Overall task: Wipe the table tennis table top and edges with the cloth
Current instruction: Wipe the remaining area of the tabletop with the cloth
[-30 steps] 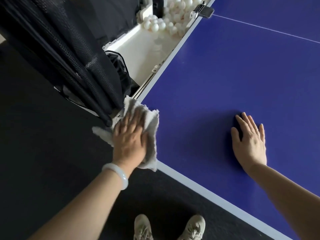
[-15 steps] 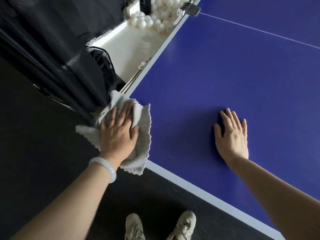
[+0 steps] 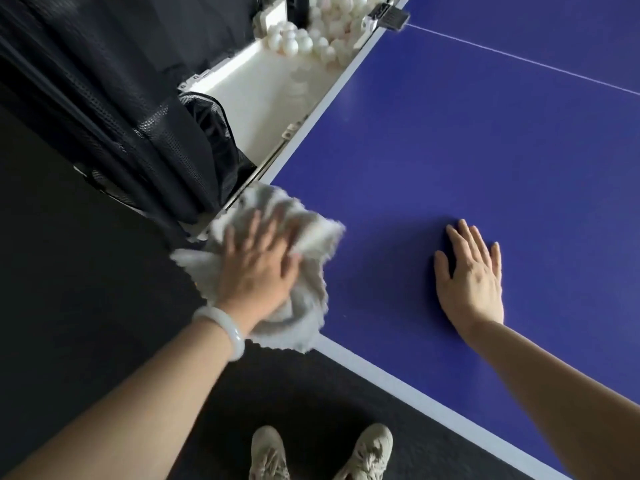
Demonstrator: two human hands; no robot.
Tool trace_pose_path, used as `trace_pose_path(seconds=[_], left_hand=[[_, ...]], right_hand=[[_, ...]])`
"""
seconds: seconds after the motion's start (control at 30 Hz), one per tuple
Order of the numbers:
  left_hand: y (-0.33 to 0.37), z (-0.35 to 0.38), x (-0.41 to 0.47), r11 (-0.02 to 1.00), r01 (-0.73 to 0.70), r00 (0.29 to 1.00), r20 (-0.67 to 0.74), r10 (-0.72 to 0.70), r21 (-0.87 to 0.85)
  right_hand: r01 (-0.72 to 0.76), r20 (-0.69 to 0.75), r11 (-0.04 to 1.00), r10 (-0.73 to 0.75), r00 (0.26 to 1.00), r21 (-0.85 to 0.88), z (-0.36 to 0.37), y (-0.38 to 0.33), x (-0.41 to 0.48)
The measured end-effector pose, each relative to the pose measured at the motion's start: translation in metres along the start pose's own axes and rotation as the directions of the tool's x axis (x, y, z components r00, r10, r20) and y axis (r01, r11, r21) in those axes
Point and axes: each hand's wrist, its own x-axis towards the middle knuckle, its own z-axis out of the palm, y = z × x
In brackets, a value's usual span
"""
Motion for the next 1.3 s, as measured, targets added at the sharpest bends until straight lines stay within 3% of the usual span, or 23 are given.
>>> trace_pose_path(seconds=[0.07,0.13,0.27,0.37,0.43,0.5,0.53,0.57,0.63,0.7,0.73,0.8,0.87,0.93,1.0,1.07,1.13,1.2,1.3], left_hand=[[-0.006,-0.002,0.003,0.985,0.169,0.984,-0.043,-0.170,-0.028],[0.030,-0.002,-0.004,0.975,0.211,0.971,-0.099,-0.217,-0.069],[0.150,0.000,-0.048,0.962,-0.136,0.989,-0.091,0.117,-0.237],[0.200,-0.011,-0.056,0.919,-0.105,0.992,0.022,0.122,-0.381],[0.200,-0.027,-0.043,0.796,0.019,0.995,0.090,0.045,-0.605],[0.174,-0.044,-0.029,0.587,0.058,0.998,0.052,-0.028,-0.807],[0.154,-0.051,-0.021,0.530,0.044,0.998,0.009,-0.069,-0.847],[0.131,-0.053,-0.013,0.539,0.033,0.994,-0.031,-0.108,-0.841],[0.081,-0.046,0.004,0.717,0.043,0.988,-0.076,-0.132,-0.696],[0.040,-0.031,0.017,0.882,0.071,0.996,-0.012,-0.086,-0.467],[0.027,-0.023,0.020,0.928,0.052,0.999,0.026,-0.045,-0.370],[0.014,-0.010,0.019,0.966,-0.037,0.997,0.053,0.052,-0.256],[0.008,-0.002,0.018,0.972,-0.099,0.993,0.049,0.112,-0.213],[0.006,0.001,0.019,0.968,-0.111,0.993,0.026,0.119,-0.224],[0.006,0.001,0.019,0.964,-0.098,0.995,0.001,0.101,-0.247],[0.007,0.000,0.019,0.956,-0.083,0.996,-0.014,0.083,-0.282],[0.007,-0.001,0.019,0.944,-0.071,0.997,-0.009,0.072,-0.323],[0.007,-0.002,0.020,0.934,-0.055,0.998,0.001,0.060,-0.354],[0.007,-0.001,0.019,0.917,-0.052,0.999,-0.013,0.051,-0.394]], right_hand=[[-0.010,0.001,1.000,0.010,1.000,0.006,0.000,-0.002,0.000],[-0.021,0.000,1.000,0.021,1.000,0.020,0.000,-0.002,0.000],[-0.021,-0.011,0.993,0.023,1.000,0.120,-0.005,0.000,0.001],[-0.006,-0.027,0.972,0.013,1.000,0.235,-0.009,0.003,0.002],[-0.030,-0.008,0.926,0.036,0.999,0.376,-0.014,0.004,0.003],[-0.121,0.065,0.786,0.103,0.993,0.606,-0.022,0.007,0.002],[-0.192,0.104,0.687,0.167,0.980,0.701,-0.026,0.009,0.001],[-0.233,0.101,0.627,0.240,0.966,0.743,-0.031,0.012,-0.002],[-0.184,-0.093,0.757,0.306,0.947,0.627,-0.039,0.005,-0.018],[-0.047,-0.245,0.903,0.166,0.955,0.428,-0.034,-0.021,-0.040],[0.075,-0.222,0.923,0.012,0.975,0.377,-0.024,-0.036,-0.052],[0.258,-0.042,0.945,-0.255,0.966,0.200,0.004,-0.063,-0.073],[0.361,0.098,0.932,-0.355,0.930,-0.041,0.020,-0.064,-0.082],[0.313,0.113,0.936,-0.298,0.948,-0.163,0.013,-0.037,-0.069],[0.074,0.089,0.959,-0.052,0.995,-0.272,-0.004,-0.005,-0.054],[-0.208,0.076,0.933,0.240,0.968,-0.293,-0.012,0.008,-0.041],[-0.352,0.031,0.893,0.375,0.926,-0.280,-0.004,-0.012,-0.042],[-0.283,0.036,0.902,0.311,0.950,-0.327,0.013,-0.057,-0.054],[0.072,0.144,0.960,-0.034,0.989,-0.272,0.040,-0.113,-0.074]])
